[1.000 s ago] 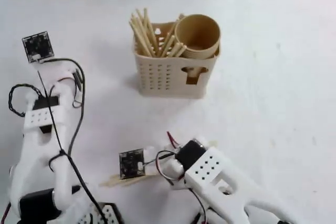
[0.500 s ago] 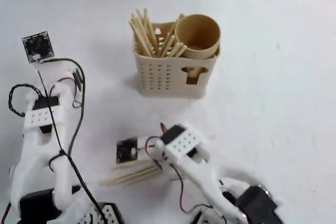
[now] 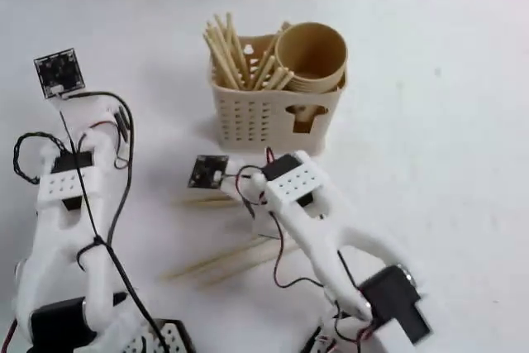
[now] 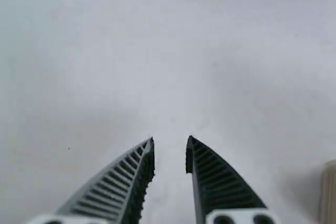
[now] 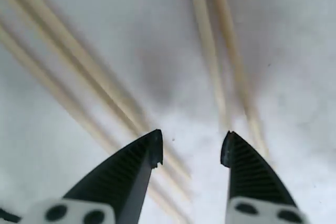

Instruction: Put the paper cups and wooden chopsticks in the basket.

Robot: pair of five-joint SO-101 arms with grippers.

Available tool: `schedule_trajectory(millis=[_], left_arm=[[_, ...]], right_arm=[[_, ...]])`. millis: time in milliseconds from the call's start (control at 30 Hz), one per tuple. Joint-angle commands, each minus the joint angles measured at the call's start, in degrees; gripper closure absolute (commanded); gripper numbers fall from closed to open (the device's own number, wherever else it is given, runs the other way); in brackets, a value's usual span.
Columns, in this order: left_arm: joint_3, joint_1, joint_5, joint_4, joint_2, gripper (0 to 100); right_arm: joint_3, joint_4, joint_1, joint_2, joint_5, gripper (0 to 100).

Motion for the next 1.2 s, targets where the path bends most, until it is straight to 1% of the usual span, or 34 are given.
schedule_trajectory(millis=[0,33,167,267,367,467,567,700,767,967,1167], left_arm=[[-0.5,-0.7,-0.6,-1.4,-1.5,88],[-0.5,-0.7,-0.6,-1.4,-1.5,88],[-0.4,-0.7,-0.6,-1.4,-1.5,88],[-0.4,-0.7,-0.6,-1.4,-1.5,88],[-0.4,-0.7,-0.6,-1.4,-1.5,88],[-0.4,-0.7,-0.5,-1.4,-1.5,88],[-0.4,-0.7,-0.5,-1.4,-1.5,88],[-0.3,-0.7,-0.5,-1.4,-1.5,88],[-0.3,-0.7,-0.5,-1.2,-1.5,88],[-0.3,-0.7,-0.5,-1.1,-1.5,88],[-0.3,-0.7,-0.5,-1.1,-1.5,88]], right_arm=[[1.5,5.1,0.4,-11.3,0.3,80.8],[3.8,6.5,0.4,-14.2,1.8,80.8],[16.1,10.7,1.0,-25.6,13.1,80.8],[24.0,12.5,0.7,-34.2,17.3,81.4],[27.5,15.4,0.0,-40.3,19.5,84.6],[29.1,15.9,-1.1,-41.7,19.8,83.9],[29.6,13.0,-1.2,-39.3,19.8,83.2],[28.0,7.2,-1.1,-32.0,19.7,83.2],[25.9,4.3,-1.1,-26.9,17.5,83.2],[16.5,-2.4,-1.0,-10.8,7.4,83.4],[5.7,-3.3,-0.8,-0.7,-2.9,83.5]])
